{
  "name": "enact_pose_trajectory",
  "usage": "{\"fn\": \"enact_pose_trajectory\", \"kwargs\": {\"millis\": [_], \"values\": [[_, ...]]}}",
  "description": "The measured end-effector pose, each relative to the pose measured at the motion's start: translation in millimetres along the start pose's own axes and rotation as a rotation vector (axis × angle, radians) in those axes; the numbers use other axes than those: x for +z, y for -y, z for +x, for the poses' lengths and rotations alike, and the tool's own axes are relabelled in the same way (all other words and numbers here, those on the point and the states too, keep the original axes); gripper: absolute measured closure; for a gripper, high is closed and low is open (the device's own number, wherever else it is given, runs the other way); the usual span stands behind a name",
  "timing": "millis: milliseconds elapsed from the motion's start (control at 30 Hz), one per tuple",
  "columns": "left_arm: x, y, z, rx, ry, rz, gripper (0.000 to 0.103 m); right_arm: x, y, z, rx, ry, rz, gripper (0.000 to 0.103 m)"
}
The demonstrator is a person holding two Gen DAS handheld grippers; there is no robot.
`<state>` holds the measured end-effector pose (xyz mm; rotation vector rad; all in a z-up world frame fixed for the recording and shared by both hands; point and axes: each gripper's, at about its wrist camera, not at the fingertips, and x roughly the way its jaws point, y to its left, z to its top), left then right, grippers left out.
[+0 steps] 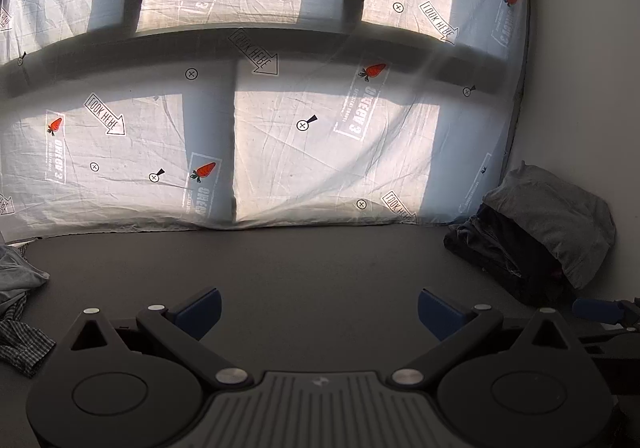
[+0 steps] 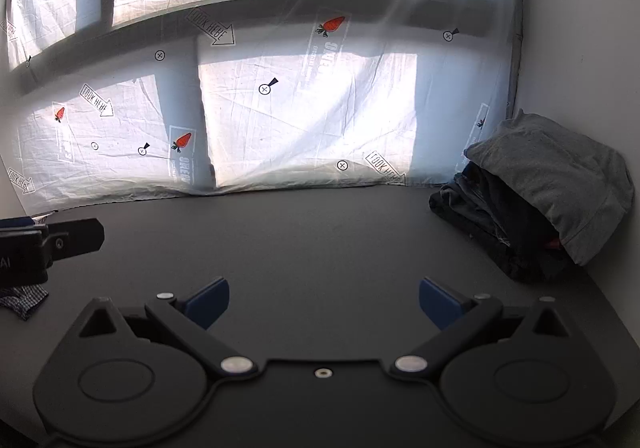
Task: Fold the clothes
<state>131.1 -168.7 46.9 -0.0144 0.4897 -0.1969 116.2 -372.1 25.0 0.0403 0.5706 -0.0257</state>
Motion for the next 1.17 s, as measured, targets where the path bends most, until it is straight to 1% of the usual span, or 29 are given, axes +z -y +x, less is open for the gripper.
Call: {"fn": "enact_pose_trajectory", "kwargs": {"millis": [133, 300, 533, 833, 1167], "values": [[-20, -27, -33, 0.001, -0.025, 0.019, 0.0, -26, -39, -26, 0.01, -0.031, -0.006, 0.001], [-40, -56, -60, -0.001, -0.071, 0.017, 0.0, -52, -81, -51, 0.012, -0.049, -0.016, 0.001], [-61, -95, -87, 0.011, -0.113, 0.015, 0.0, -77, -119, -73, 0.011, -0.082, -0.026, 0.001], [-79, -126, -105, 0.021, -0.147, 0.0, 0.0, -94, -148, -86, 0.014, -0.104, -0.033, 0.001], [-82, -141, -113, 0.028, -0.156, -0.008, 0.0, -97, -159, -88, 0.012, -0.11, -0.038, 0.001]]}}
